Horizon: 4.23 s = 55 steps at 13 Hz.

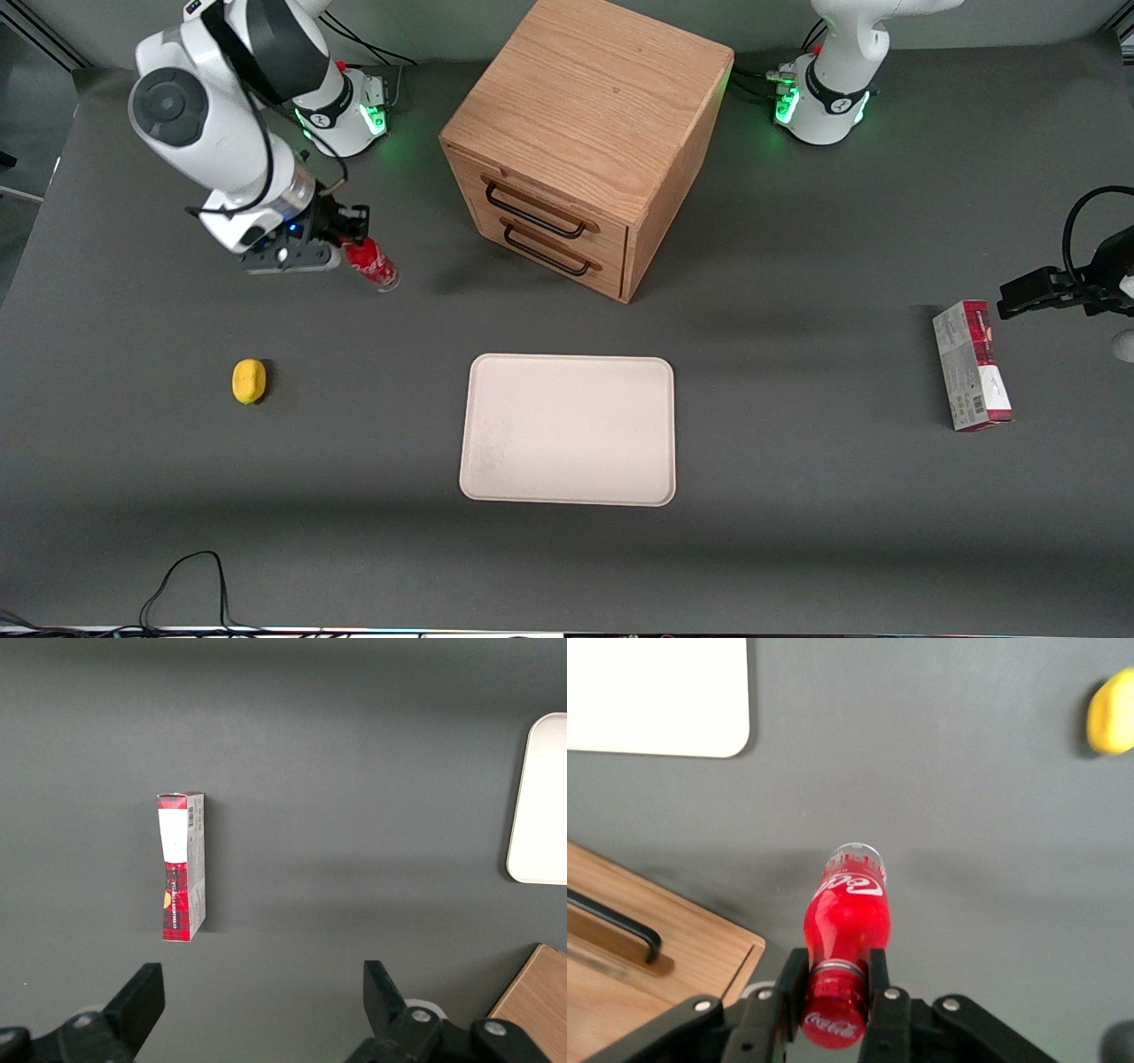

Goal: Place coke bottle on tray

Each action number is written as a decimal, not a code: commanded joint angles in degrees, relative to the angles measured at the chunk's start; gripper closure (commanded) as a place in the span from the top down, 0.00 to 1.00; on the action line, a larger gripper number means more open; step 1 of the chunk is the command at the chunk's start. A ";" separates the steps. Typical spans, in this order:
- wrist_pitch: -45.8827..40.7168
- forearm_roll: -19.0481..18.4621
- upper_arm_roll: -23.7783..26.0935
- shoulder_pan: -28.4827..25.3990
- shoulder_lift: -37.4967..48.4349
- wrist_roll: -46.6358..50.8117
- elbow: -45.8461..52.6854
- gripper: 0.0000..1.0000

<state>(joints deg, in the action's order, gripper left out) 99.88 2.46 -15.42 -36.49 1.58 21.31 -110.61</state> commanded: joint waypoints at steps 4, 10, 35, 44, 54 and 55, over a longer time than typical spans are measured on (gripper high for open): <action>-15.95 11.68 -0.31 5.19 -29.94 -0.74 43.69 0.08; -6.41 13.45 4.16 9.94 -48.24 3.20 62.27 0.08; 8.22 12.74 5.22 7.84 -56.78 10.07 62.89 1.00; 2.88 12.74 4.61 8.19 -48.11 6.31 55.19 1.00; 2.69 2.64 -3.12 9.42 4.10 -16.47 -0.37 1.00; 0.94 2.46 -5.04 9.33 4.48 -18.82 -0.13 1.00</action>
<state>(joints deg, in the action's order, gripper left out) 100.37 6.53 -18.42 -26.13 -0.66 5.92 -103.38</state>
